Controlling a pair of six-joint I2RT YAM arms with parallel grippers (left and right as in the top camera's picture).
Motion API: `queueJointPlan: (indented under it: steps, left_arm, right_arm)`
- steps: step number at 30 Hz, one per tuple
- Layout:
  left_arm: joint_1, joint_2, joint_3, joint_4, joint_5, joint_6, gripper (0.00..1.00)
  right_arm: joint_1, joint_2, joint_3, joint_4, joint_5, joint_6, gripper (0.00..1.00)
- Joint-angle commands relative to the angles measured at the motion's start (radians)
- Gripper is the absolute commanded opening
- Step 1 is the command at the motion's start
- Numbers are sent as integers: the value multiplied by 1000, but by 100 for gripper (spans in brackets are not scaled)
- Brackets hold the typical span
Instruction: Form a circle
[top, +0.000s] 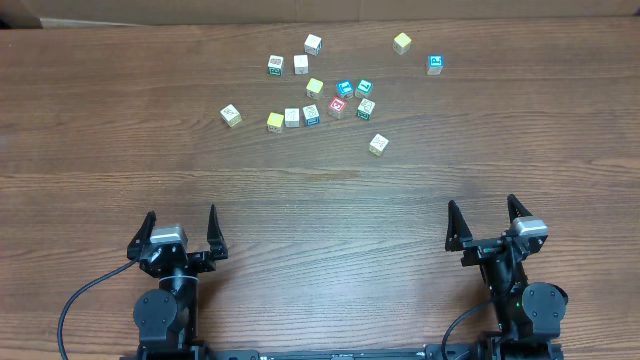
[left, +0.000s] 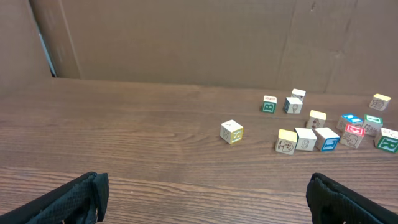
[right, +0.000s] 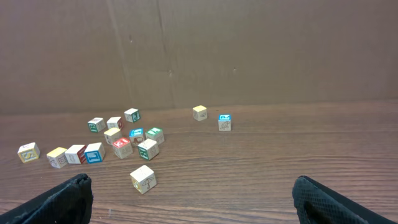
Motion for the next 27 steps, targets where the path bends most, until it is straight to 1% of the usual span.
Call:
queueJointPlan:
  steps: [1,27]
  left_arm:
    - [5,-11,-3,2,12,19,99]
    - [5,-11,-3,2,12,19,100]
  right_arm:
    - [5,-10,-10,2,-2,6,100]
    - [5,-10,-10,2,-2,7,100]
